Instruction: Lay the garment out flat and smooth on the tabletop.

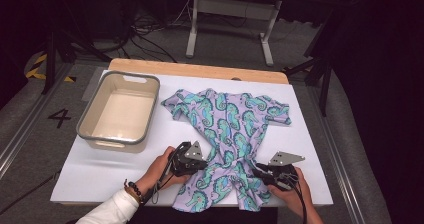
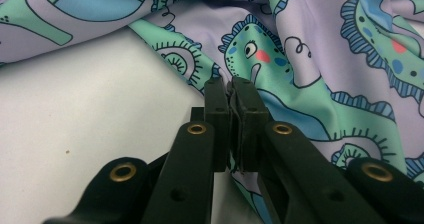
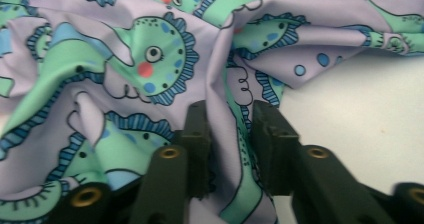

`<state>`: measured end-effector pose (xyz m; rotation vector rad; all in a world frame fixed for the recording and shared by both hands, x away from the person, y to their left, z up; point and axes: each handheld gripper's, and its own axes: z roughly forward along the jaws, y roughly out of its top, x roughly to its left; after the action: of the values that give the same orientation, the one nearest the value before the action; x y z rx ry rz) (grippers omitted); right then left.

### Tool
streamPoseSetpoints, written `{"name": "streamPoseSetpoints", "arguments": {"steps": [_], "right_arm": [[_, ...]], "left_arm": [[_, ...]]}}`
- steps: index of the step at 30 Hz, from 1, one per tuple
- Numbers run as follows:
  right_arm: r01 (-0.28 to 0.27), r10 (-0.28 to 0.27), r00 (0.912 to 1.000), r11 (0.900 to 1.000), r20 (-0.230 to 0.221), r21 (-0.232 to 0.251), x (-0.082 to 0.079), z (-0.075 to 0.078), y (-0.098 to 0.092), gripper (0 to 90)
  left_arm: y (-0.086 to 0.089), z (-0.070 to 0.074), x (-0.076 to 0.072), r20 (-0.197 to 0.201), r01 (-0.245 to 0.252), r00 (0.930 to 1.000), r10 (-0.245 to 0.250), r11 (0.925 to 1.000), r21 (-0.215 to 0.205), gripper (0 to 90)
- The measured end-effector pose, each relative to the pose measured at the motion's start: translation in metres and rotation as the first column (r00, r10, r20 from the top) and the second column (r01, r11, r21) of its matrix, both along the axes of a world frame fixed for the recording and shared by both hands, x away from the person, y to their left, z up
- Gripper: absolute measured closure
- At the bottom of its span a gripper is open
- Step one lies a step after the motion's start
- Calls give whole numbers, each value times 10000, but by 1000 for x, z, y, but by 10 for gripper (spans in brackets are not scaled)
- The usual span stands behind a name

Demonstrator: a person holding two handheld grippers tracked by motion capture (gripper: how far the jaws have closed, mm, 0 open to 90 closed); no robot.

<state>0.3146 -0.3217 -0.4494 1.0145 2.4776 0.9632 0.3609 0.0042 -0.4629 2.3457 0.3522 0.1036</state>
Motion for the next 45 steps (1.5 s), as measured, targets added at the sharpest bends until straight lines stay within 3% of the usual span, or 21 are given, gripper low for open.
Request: {"name": "streamPoseSetpoints", "arguments": {"steps": [2, 4, 6, 11, 15, 18, 24, 26, 28, 31, 33, 38, 41, 43, 45], "right_arm": [[-53, 53, 10000, 10000, 29, -44, 1, 0, 0, 845], [-56, 56, 9999, 10000, 91, -31, 1, 1, 0, 870], [15, -18, 9999, 9999, 165, 172, 1, 4, -3, 873], [185, -203, 9997, 9915, 125, 1284, -5, 14, -11, 873], [247, -286, 9994, 9849, 203, 1712, -11, 19, -14, 872], [594, -681, 9969, 9789, 383, 1955, -16, 25, -17, 872], [833, -980, 9931, 9764, 647, 1993, -17, 25, -18, 870], [870, -1022, 9914, 9813, 819, 1719, -17, 22, -14, 859], [1016, -1147, 9888, 9860, 958, 1319, -14, 16, -8, 817], [1259, -1316, 9825, 9907, 1317, 510, -9, 10, -2, 763], [1470, -1513, 9793, 9883, 1344, 414, -6, 8, -1, 708], [1575, -1642, 9734, 9861, 1601, 533, -11, 16, -3, 628], [1259, -1415, 9717, 9877, 1890, 924, -20, 27, -3, 632], [765, -970, 9739, 9915, 2052, 1056, -27, 35, 0, 661], [194, -430, 9754, 9937, 2161, 1102, -36, 41, 6, 698]], "left_arm": [[1, 0, -1, 27, -58, 10000, 58, 10000, 17, 876], [2, 1, -2, 127, -59, 9999, 58, 9999, 93, 879], [5, 3, -4, 389, -102, 9992, 90, 9995, 302, 881], [23, 10, -12, 533, -393, 9978, 388, 9992, 95, 882], [37, 15, -26, 705, -547, 9960, 553, 9984, -104, 882], [49, 18, -37, 840, -709, 9938, 734, 9969, -331, 882], [68, 21, -51, 954, -938, 9906, 984, 9943, -513, 882], [72, 20, -54, 879, -974, 9909, 1018, 9939, -524, 882], [72, 17, -55, 895, -1291, 9868, 1349, 9893, -675, 873], [68, 17, -55, 1057, -1159, 9864, 1260, 9885, -969, 832], [66, 20, -56, 1252, -1113, 9845, 1230, 9891, -960, 793], [58, 29, -63, 1556, -824, 9820, 1069, 9843, -1563, 699], [50, 33, -70, 1626, -259, 9853, 530, 9861, -1642, 691], [41, 35, -76, 1631, 416, 9865, -169, 9879, -1491, 707], [31, 34, -82, 1463, 898, 9869, -684, 9853, -1455, 701]]}}
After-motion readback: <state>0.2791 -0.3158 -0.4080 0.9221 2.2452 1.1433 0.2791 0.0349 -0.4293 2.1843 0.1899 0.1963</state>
